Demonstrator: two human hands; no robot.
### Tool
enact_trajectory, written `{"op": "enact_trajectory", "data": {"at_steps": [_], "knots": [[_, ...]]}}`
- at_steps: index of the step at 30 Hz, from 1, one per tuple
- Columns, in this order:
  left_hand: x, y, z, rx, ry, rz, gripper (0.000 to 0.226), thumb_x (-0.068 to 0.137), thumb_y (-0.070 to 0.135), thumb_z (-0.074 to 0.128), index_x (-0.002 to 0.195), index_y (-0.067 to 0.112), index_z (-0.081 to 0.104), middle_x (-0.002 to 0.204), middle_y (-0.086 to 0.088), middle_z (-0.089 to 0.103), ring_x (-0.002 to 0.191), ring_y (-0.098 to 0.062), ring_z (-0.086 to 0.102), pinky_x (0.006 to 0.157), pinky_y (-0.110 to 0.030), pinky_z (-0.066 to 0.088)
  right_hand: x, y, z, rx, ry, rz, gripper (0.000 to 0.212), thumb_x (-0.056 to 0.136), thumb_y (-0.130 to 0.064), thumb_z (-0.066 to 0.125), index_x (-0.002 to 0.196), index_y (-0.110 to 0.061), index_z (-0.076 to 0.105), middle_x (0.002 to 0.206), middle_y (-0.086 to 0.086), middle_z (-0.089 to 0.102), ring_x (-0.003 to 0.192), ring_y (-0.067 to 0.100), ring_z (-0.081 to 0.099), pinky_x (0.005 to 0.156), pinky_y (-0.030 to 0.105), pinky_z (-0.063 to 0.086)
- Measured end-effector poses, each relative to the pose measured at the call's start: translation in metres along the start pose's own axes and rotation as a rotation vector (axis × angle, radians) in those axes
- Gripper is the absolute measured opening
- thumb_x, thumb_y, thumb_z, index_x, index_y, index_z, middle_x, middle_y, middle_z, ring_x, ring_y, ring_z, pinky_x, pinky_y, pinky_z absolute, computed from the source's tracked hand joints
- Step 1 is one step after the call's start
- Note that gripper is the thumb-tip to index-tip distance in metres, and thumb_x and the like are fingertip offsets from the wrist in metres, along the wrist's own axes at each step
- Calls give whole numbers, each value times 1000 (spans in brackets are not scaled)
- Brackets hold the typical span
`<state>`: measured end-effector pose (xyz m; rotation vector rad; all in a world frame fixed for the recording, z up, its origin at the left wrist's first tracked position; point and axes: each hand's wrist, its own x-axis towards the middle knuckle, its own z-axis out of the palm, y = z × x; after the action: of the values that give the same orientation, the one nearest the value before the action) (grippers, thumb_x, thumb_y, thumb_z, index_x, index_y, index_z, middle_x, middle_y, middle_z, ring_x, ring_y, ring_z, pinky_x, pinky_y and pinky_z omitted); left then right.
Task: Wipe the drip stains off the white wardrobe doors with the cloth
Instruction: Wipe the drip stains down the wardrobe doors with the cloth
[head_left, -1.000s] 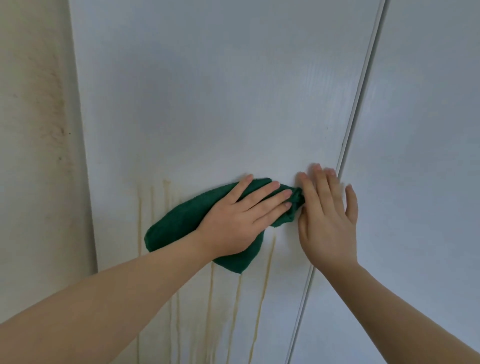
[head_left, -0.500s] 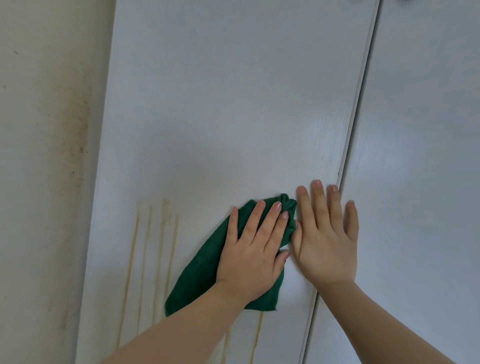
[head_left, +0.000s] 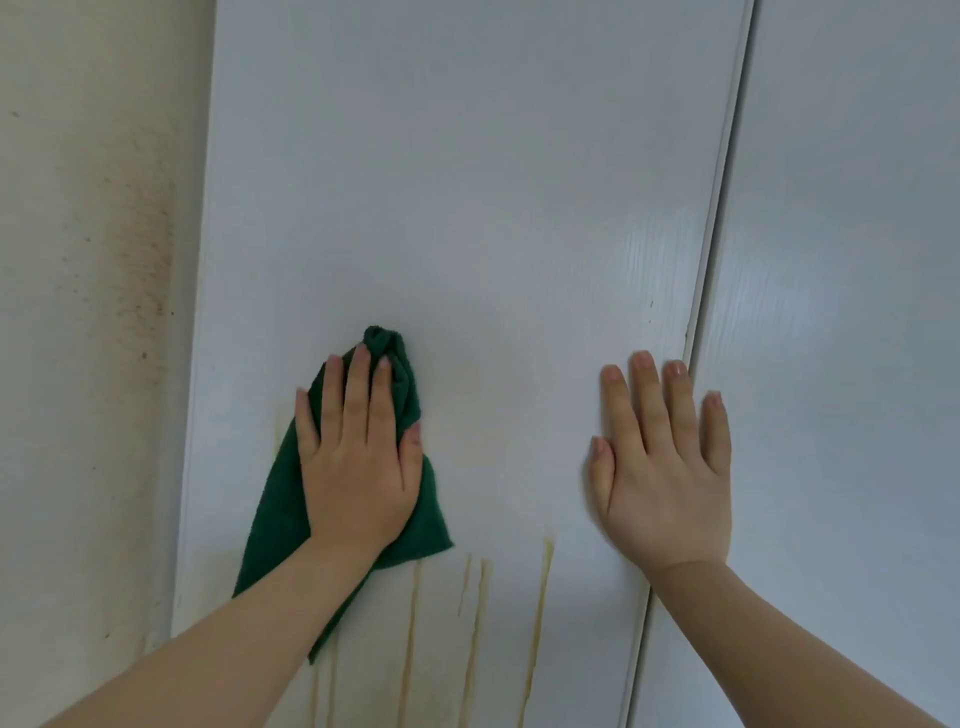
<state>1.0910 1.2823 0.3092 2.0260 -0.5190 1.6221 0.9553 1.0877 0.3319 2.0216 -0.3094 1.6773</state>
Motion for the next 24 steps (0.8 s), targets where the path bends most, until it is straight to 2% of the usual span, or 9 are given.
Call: {"op": "enact_trajectory", "data": {"at_steps": [3,6,8,10,12,14,17,20,24], "knots": [[0,33,0,-22,14,-26,59,100,44,10,141,4,23,147,-19,32,135,-33,23,110,-52,12,-1,-1,2,1,11,-2,53,99,-34,14,147,-13,19,153,4,16,145,21,-2,116,47,6],[4,64,-2,-47,36,306,55,100,42,15,142,8,26,147,-11,28,134,-31,27,111,-54,15,-2,1,3,21,60,-17,50,100,-31,17,145,-12,24,152,5,19,145,22,4,116,48,12],[19,64,-2,-48,77,567,52,100,41,22,142,10,28,147,-7,28,134,-29,30,111,-54,18,-2,3,4,53,113,-23,47,100,-29,20,143,-10,30,150,5,25,145,21,8,116,47,14],[39,56,-4,-49,104,741,50,100,39,27,141,12,31,147,-6,31,135,-28,31,109,-54,23,0,3,3,117,148,-13,45,101,-27,22,138,-7,35,146,7,33,144,21,15,116,45,14],[62,58,-10,-58,114,744,49,100,38,29,140,12,34,147,-6,35,135,-27,32,109,-54,25,1,4,-3,210,154,-16,42,101,-27,21,135,-8,37,144,8,37,139,24,26,116,43,14],[89,75,-14,-74,133,622,47,100,36,27,139,12,35,146,-7,40,135,-26,32,109,-52,24,2,10,-13,371,151,-4,37,100,-25,23,130,-11,39,142,8,35,134,24,31,114,38,15],[121,121,-20,-95,144,488,50,96,35,30,138,10,42,145,-8,43,134,-26,32,108,-52,23,8,30,-32,466,196,148,34,88,-16,36,121,-15,43,137,10,39,126,25,36,109,28,18],[109,156,-17,-84,165,669,51,95,36,34,138,12,45,145,-5,42,134,-26,31,109,-53,22,24,52,-47,412,235,314,35,82,-15,34,116,-17,43,132,18,49,120,23,37,102,23,17],[44,155,-6,-97,158,943,49,94,34,40,139,15,42,146,-1,40,135,-24,32,111,-52,21,30,56,-57,377,225,363,36,81,-16,33,116,-18,41,129,19,52,119,20,36,98,26,18]]}}
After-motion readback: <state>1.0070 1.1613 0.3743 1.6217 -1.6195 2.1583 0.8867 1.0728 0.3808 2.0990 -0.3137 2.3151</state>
